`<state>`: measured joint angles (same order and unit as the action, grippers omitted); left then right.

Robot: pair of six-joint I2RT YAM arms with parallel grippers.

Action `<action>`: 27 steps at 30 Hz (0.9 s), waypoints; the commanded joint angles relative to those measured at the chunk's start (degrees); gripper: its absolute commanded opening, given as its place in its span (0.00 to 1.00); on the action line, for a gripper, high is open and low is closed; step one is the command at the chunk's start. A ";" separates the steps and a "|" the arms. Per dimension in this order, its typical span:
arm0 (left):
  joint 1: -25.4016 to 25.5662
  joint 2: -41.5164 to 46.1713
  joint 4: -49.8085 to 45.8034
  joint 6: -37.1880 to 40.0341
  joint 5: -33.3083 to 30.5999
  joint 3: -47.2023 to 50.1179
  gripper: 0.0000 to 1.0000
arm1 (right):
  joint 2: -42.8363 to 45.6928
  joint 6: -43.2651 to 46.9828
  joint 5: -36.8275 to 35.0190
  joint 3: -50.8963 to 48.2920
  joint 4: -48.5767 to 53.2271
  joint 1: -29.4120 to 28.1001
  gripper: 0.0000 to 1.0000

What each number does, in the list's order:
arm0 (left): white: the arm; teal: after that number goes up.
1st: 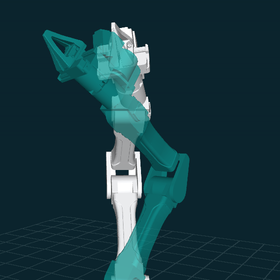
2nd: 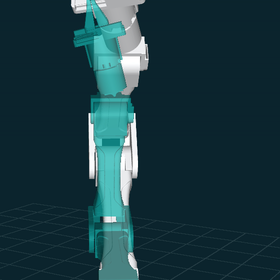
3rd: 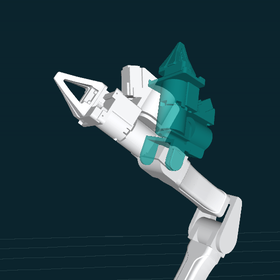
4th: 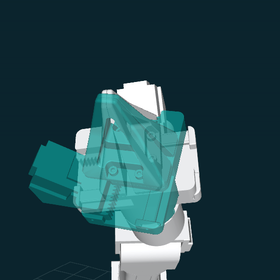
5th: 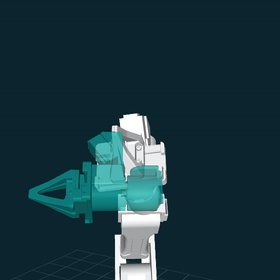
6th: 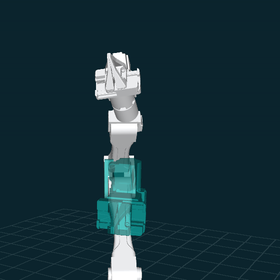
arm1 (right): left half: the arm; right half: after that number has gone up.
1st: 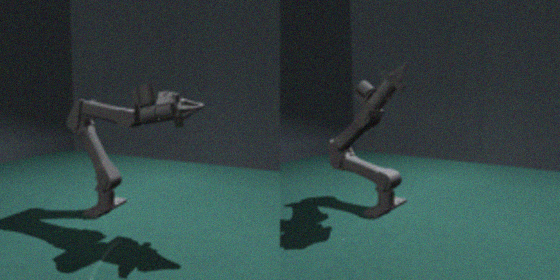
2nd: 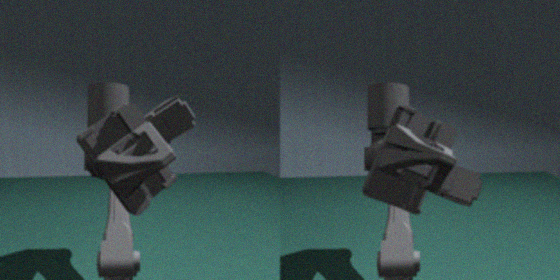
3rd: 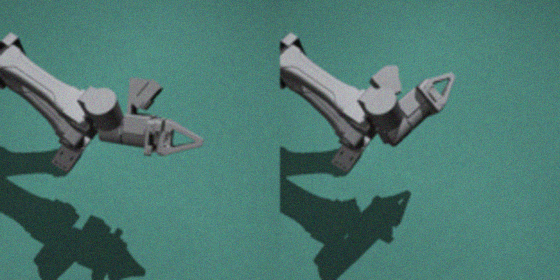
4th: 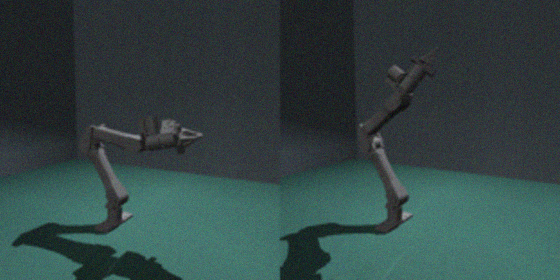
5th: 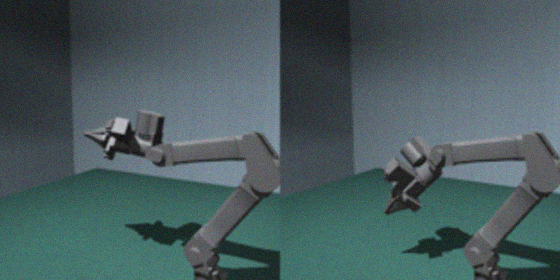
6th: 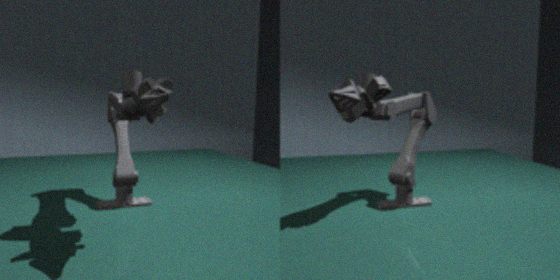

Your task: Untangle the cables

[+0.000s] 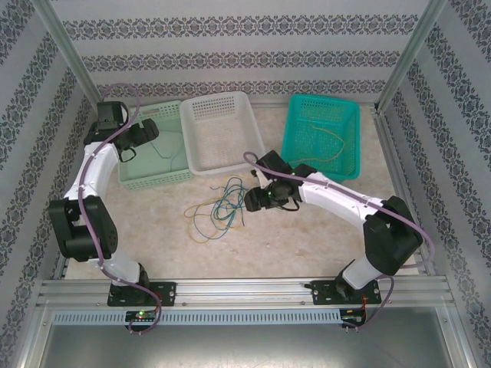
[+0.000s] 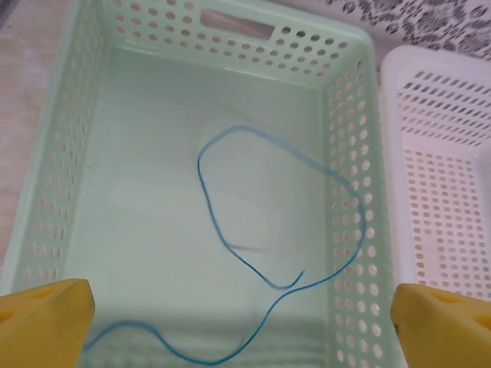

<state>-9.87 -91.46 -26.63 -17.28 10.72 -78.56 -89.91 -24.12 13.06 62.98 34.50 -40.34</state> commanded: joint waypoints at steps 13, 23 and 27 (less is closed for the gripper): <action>0.53 16.55 3.71 -4.10 2.05 12.12 1.00 | -11.41 -6.63 0.86 1.92 -4.64 -6.67 0.53; 0.83 23.11 5.32 -5.57 3.34 20.13 1.00 | -11.69 -6.27 -0.83 4.34 -5.38 -6.86 0.06; 1.15 24.87 5.25 -5.66 4.12 21.51 1.00 | -4.82 -3.49 -3.12 4.00 -0.05 -5.74 0.00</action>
<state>-9.34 -68.49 -23.53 -21.93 13.56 -57.93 -100.57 -29.87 12.56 65.84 30.11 -46.65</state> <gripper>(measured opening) 0.996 0.052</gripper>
